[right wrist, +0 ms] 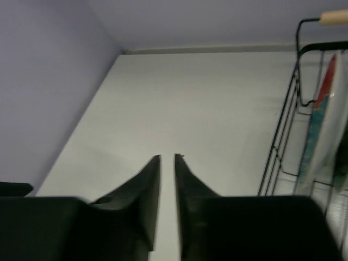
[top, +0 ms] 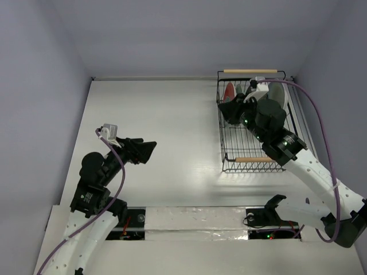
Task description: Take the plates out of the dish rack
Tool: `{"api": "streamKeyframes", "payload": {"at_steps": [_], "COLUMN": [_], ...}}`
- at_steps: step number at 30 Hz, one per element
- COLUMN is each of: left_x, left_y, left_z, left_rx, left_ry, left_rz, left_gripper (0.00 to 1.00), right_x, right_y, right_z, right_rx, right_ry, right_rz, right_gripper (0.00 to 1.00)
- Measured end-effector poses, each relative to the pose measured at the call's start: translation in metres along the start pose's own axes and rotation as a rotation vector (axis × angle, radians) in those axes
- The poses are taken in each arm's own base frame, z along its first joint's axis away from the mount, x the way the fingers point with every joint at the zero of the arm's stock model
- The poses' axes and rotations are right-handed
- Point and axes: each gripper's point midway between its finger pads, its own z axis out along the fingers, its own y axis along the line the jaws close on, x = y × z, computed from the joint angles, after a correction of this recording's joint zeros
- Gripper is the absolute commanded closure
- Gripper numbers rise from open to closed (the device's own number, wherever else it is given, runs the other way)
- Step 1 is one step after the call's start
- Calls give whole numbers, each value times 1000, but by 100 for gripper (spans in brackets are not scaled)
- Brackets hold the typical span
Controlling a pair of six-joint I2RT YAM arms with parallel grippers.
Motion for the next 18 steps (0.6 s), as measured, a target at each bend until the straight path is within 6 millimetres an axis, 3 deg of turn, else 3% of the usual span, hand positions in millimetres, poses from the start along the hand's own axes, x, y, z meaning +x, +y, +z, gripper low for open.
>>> {"api": "streamKeyframes", "payload": {"at_steps": [1, 4, 6, 7, 8, 10, 11, 12, 13, 17, 18], "left_x": [0, 0, 0, -1, -2, -4, -5, -6, -7, -7, -7], "left_y": [0, 0, 0, 0, 0, -1, -2, -2, -2, 2, 3], "left_z": [0, 0, 0, -1, -1, -3, -4, -5, -5, -5, -5], "left_rx": [-1, -1, 0, 0, 1, 2, 3, 4, 4, -18, -24], "left_ry": [0, -1, -2, -5, -9, -22, -27, -32, -36, -41, -42], "left_rz": [1, 3, 4, 4, 6, 7, 10, 9, 12, 12, 11], "left_gripper": [32, 35, 43, 47, 60, 76, 90, 97, 100, 100, 100], "right_x": [-4, -18, -25, -28, -28, -26, -23, -20, -17, -11, -10], "right_y": [-2, -12, -19, -23, -27, -36, -41, -46, -52, -72, -76], "right_z": [-1, -1, 2, 5, 8, 15, 19, 21, 25, 38, 40], "right_rx": [20, 95, 155, 180, 215, 271, 297, 326, 360, 468, 486], "right_ry": [-7, -29, -37, -39, -35, -21, -10, 4, 21, 72, 85], "right_rz": [0, -15, -28, -35, -43, -63, -73, -84, -100, -156, -166], "right_gripper": [98, 100, 100, 100, 100, 100, 95, 94, 92, 60, 56]}}
